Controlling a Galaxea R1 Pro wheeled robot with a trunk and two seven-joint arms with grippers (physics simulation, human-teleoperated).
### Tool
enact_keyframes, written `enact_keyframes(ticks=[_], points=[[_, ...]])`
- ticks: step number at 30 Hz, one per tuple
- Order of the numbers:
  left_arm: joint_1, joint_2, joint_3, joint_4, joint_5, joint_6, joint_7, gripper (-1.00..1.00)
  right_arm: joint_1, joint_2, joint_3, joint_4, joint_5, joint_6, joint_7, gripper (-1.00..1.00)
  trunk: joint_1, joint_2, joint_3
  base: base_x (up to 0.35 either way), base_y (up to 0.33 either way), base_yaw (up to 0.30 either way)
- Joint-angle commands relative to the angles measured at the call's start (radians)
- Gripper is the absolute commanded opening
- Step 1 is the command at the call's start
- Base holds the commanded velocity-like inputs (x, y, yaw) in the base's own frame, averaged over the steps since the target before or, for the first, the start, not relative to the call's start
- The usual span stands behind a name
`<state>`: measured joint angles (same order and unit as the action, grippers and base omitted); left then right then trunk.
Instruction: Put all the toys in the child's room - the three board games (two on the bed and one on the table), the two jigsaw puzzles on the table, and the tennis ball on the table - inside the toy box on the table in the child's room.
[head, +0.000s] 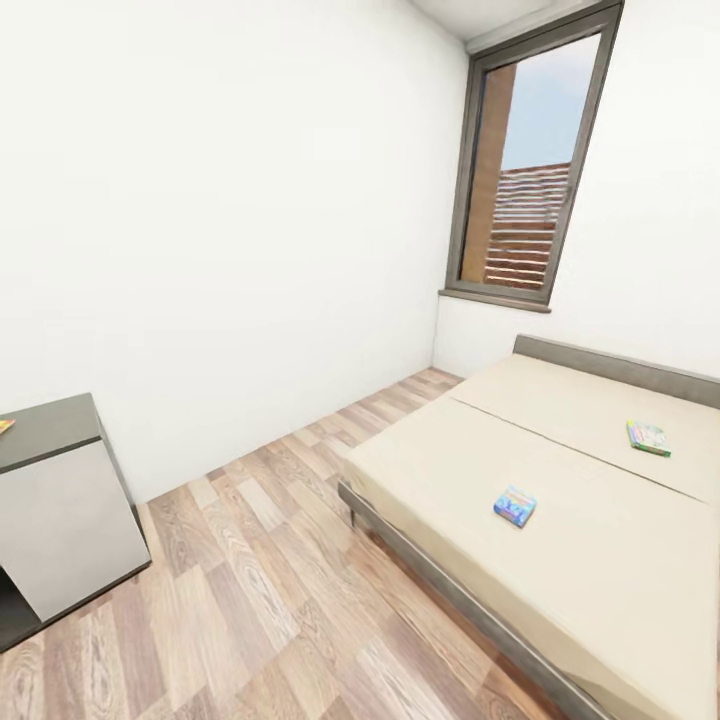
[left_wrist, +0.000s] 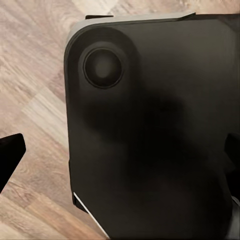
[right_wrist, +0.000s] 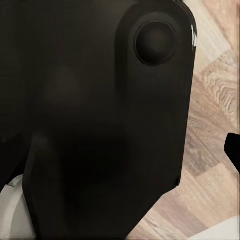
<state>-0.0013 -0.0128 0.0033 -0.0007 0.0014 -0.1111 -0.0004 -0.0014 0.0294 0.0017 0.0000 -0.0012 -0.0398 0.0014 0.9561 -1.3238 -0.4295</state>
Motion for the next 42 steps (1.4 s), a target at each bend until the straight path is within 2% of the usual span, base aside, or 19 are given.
enact_keyframes(ticks=[1,10,21,29,32,38,42], points=[[0.0,0.001,0.001,0.0,0.0,-0.003,0.0,1.0,0.0,-0.001,0.0,0.0,0.001,-0.003,0.0,1.0,-0.004,0.007,0.002,0.0,0.0,0.004],[0.0,0.003,0.001,-0.005,0.0,-0.003,0.0,1.0,0.0,-0.007,-0.001,0.0,0.001,-0.003,0.0,1.0,-0.038,0.07,0.031,0.0,0.0,0.001],[-0.001,0.006,0.002,-0.073,0.004,0.007,0.002,1.0,0.0,-0.008,-0.002,0.0,0.0,-0.004,0.0,1.0,-0.081,0.147,0.065,0.0,0.0,0.0],[-0.01,0.007,0.003,-0.09,0.006,0.023,0.004,1.0,0.0,0.007,-0.005,-0.001,-0.002,-0.006,0.0,1.0,-0.111,0.203,0.09,0.0,0.0,0.0],[-0.025,0.008,0.004,-0.092,0.007,0.025,0.013,1.0,0.0,0.013,-0.007,-0.013,-0.004,-0.031,0.001,1.0,-0.123,0.224,0.1,0.0,0.0,0.0],[-0.075,0.018,0.007,-0.093,0.01,0.039,0.05,1.0,0.0,0.022,-0.01,-0.038,-0.005,-0.128,0.003,1.0,-0.146,0.266,0.118,0.0,0.0,0.0],[-0.121,0.031,0.01,-0.098,0.012,0.081,0.067,1.0,0.0,0.024,-0.011,-0.046,-0.007,-0.166,0.002,1.0,-0.161,0.294,0.131,0.0,0.0,0.0]])
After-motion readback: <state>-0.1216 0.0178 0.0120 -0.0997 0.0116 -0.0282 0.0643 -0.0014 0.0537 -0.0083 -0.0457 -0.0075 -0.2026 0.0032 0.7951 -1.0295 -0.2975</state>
